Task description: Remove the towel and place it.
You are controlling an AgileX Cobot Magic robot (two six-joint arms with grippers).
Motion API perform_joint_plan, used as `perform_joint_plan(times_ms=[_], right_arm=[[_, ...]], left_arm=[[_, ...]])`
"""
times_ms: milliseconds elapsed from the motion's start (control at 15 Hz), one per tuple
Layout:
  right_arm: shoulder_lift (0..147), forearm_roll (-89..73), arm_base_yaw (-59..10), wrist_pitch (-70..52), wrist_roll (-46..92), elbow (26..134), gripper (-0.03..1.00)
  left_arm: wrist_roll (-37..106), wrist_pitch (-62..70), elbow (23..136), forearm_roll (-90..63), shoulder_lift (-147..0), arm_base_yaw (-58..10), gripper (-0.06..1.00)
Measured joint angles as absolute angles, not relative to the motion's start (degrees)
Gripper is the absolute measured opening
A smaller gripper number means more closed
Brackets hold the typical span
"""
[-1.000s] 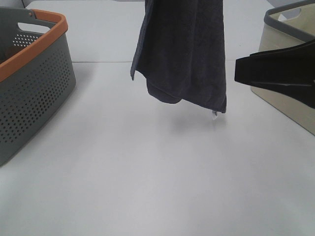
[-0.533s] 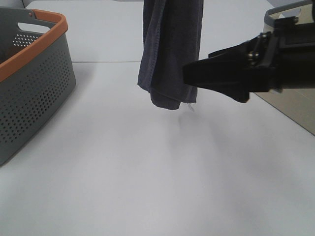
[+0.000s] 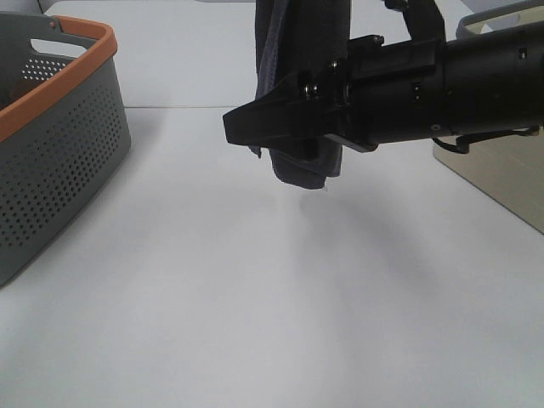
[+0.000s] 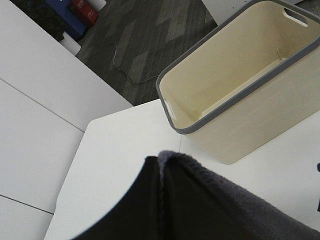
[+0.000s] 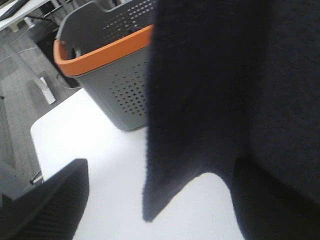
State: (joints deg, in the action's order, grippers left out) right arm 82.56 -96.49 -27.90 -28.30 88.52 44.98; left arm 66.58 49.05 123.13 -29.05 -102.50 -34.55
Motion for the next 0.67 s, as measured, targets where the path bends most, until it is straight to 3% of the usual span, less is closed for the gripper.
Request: perform_joint_plan(times_ms=[667], right_arm=[[83.14,-99.58,-27.90,-14.90,81.02,46.07,0.63]], left_arm=[[66.58,48.93,123.13,-29.05,-102.50,-34.55,0.00]])
